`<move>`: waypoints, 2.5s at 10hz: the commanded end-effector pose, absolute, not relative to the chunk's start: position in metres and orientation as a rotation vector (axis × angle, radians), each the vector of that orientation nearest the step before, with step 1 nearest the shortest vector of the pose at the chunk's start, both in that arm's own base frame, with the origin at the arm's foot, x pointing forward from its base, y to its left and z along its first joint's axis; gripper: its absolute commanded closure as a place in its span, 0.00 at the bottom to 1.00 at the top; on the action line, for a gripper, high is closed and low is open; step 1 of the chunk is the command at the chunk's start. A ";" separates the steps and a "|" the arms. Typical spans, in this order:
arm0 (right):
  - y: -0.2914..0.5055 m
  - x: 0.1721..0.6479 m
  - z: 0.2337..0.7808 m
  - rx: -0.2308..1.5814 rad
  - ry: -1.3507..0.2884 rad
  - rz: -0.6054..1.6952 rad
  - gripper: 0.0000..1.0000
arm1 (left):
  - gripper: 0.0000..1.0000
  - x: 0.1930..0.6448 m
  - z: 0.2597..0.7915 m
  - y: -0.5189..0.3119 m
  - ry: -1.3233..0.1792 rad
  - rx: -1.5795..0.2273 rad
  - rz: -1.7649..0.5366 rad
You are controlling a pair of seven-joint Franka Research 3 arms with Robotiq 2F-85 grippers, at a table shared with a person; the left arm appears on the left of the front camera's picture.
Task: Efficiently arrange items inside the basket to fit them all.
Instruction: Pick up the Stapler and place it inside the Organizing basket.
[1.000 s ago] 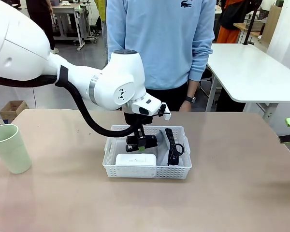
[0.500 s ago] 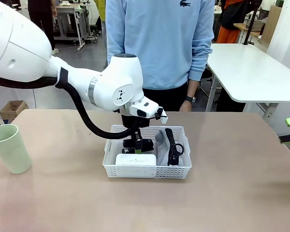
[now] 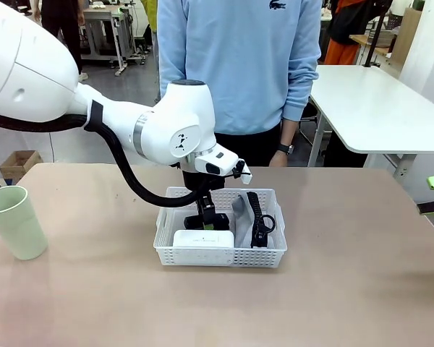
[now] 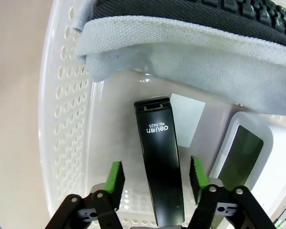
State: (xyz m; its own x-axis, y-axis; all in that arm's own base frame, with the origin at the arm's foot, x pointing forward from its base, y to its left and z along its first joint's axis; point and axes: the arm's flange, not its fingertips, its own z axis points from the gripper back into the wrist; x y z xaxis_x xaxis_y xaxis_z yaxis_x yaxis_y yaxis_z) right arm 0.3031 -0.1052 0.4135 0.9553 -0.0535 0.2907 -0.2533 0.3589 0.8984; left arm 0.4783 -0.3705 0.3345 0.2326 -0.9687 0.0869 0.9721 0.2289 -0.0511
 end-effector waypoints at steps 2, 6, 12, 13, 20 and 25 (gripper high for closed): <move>-0.107 0.302 0.415 1.207 -0.303 0.147 0.00 | 0.00 0.477 0.341 -0.367 -0.049 -0.098 -1.342; -0.107 0.302 0.415 1.207 -0.303 0.147 0.00 | 0.00 0.477 0.371 -0.351 -0.112 -0.169 -1.308; -0.107 0.302 0.415 1.207 -0.303 0.147 0.00 | 0.00 0.459 0.548 -0.129 -0.287 -0.525 -1.016; -0.107 0.302 0.415 1.207 -0.303 0.147 0.00 | 0.00 0.458 0.563 -0.073 -0.329 -0.615 -0.942; -0.107 0.302 0.415 1.207 -0.303 0.147 0.00 | 0.00 0.424 0.480 0.240 -0.610 -1.203 -0.323; -0.107 0.302 0.415 1.207 -0.303 0.147 0.00 | 0.00 0.419 0.492 0.240 -0.544 -1.103 -0.324</move>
